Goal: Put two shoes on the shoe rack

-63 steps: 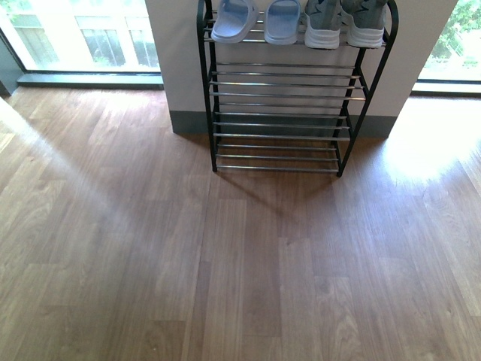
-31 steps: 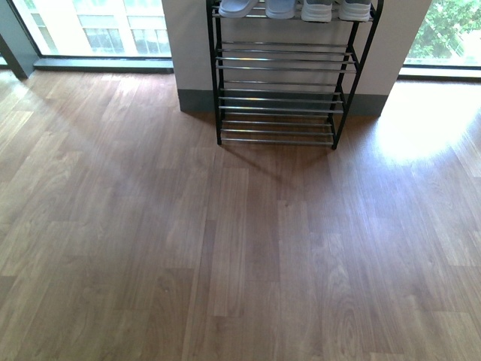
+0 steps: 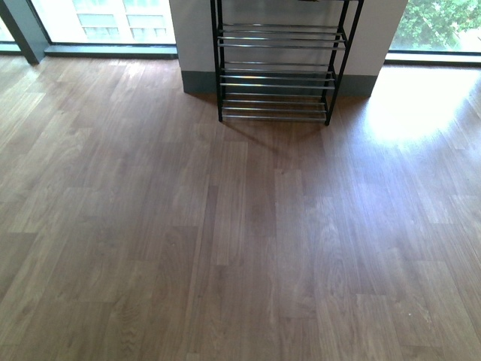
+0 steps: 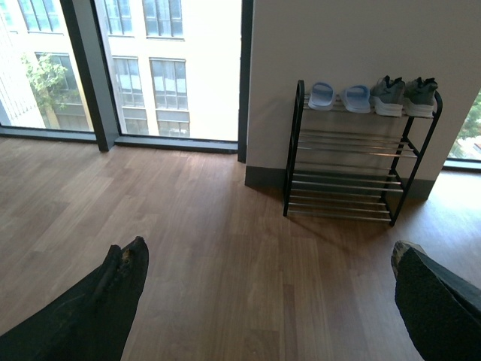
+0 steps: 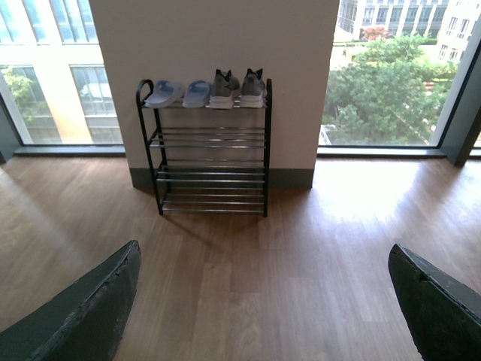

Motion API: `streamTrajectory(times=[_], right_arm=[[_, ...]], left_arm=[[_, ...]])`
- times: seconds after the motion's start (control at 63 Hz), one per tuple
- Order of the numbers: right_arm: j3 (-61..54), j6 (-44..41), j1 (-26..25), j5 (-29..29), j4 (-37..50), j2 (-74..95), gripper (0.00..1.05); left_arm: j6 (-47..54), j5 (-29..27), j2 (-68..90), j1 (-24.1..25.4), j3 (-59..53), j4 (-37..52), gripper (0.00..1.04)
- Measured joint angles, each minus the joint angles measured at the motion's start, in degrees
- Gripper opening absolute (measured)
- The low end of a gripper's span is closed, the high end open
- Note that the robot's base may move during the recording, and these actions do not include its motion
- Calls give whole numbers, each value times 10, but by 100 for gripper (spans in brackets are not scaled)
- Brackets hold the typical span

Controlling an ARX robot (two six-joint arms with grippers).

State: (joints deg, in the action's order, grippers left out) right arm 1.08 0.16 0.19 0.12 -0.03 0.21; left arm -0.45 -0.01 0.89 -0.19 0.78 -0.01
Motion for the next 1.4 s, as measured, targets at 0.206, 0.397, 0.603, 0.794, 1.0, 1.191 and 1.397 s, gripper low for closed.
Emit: streamTrajectory(times=[0.206, 0.397, 0.603, 0.794, 1.0, 1.191, 1.397], right_arm=[[0, 0, 0, 0, 0, 0, 96], [0, 0, 0, 0, 0, 0, 96], [0, 0, 0, 0, 0, 0, 96], [0, 0, 0, 0, 0, 0, 96], [0, 0, 0, 0, 0, 0, 96], [0, 0, 0, 0, 0, 0, 96], [0, 0, 0, 0, 0, 0, 96]], left_arm=[[0, 0, 0, 0, 0, 0, 95], [0, 0, 0, 0, 0, 0, 95], [0, 0, 0, 0, 0, 0, 95], [0, 0, 0, 0, 0, 0, 95], [0, 0, 0, 0, 0, 0, 95], [0, 0, 0, 0, 0, 0, 95], [0, 0, 0, 0, 0, 0, 95]])
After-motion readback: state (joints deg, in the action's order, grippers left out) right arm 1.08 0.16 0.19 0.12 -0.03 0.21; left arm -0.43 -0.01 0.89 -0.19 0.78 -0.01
